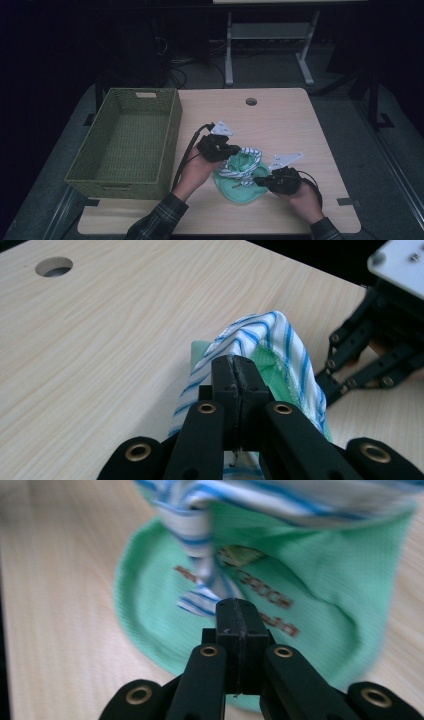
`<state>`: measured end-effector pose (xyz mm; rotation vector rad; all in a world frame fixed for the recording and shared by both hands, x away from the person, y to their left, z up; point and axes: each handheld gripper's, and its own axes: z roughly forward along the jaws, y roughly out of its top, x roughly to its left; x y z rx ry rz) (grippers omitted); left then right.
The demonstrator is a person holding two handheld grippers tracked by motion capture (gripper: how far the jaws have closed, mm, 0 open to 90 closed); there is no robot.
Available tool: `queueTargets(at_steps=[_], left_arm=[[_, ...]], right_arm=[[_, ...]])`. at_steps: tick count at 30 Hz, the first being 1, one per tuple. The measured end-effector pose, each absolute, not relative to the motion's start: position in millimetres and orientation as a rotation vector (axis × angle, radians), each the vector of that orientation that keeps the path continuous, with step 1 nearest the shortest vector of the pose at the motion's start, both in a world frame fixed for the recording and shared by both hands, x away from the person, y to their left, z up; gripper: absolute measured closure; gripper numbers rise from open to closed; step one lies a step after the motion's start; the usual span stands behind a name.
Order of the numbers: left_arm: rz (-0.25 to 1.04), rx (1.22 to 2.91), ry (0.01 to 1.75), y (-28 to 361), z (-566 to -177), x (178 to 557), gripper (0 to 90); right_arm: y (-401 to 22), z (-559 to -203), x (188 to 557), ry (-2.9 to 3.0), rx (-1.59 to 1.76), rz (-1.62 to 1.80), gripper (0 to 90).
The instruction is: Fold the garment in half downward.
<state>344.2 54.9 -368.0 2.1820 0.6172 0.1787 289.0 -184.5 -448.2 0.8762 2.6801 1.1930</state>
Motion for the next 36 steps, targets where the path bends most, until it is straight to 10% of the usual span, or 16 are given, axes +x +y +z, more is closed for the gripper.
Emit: queueTargets(at_steps=[36], left_arm=[[0.029, 2.345, 0.5, 9.1, -432.0, 310.0, 88.0]], right_arm=[[-229.2, -453.9, 315.6, 2.515, 1.077, 1.12, 89.7]])
